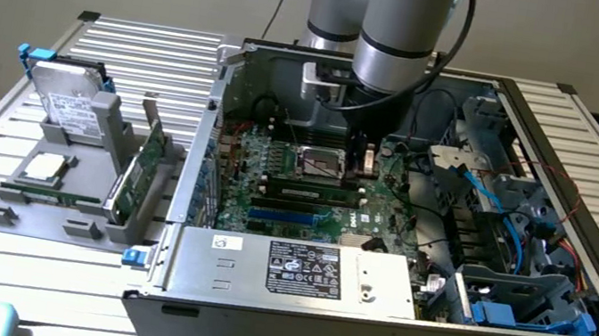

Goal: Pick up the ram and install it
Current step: 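Press down the ram until it locks into place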

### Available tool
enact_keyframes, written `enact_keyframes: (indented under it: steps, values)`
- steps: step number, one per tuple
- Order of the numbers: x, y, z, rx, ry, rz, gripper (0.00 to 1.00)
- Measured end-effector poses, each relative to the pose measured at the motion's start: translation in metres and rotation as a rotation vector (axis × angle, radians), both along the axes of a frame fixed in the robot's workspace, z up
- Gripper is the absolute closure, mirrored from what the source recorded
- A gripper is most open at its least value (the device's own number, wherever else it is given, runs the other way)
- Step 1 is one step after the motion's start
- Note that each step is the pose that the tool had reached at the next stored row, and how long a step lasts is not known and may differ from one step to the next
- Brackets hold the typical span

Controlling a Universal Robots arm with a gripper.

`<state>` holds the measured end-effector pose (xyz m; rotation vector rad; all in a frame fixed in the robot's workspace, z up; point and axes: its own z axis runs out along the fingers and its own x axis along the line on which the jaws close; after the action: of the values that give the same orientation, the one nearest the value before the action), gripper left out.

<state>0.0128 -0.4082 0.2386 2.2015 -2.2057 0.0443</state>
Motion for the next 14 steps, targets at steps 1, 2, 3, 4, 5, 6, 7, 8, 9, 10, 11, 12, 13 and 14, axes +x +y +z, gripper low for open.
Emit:
enact_keyframes:
  steps: [1, 2, 3, 4, 5, 6, 7, 8, 9, 10, 11, 12, 13, 14]
  values:
    - [0.0002, 0.0001, -0.0007, 0.0, 0.0, 0.0, 0.89]
    - [0.0003, 0.0001, -0.0015, 0.0001, -0.0001, -0.001, 0.89]
    - [0.0003, 0.0002, -0.0022, 0.0001, 0.0, -0.001, 0.89]
    - [0.0004, 0.0004, -0.0025, 0.0, 0.0, -0.002, 0.89]
    - [0.0004, 0.0009, -0.0028, -0.0001, 0.0001, -0.004, 0.89]
    - [0.0004, 0.0017, -0.0032, -0.0001, 0.0, -0.006, 0.89]
    - [0.0004, 0.0023, -0.0036, 0.0001, -0.0002, -0.008, 0.89]
    - [0.0004, 0.0023, -0.0038, 0.0001, -0.0003, -0.009, 0.89]
    - [0.0004, 0.0024, -0.0044, 0.0003, -0.0005, -0.011, 0.89]
    - [0.0004, 0.0024, -0.0048, 0.0001, -0.0005, -0.013, 0.89]
    - [0.0004, 0.0023, -0.0052, -0.0001, -0.0006, -0.016, 0.89]
    - [0.0003, 0.0024, -0.0057, 0.0, -0.0007, -0.02, 0.89]
    - [0.0003, 0.0023, -0.006, -0.0001, -0.0006, -0.023, 0.89]
    - [0.0003, 0.0024, -0.0065, 0.0001, -0.0007, -0.026, 0.89]
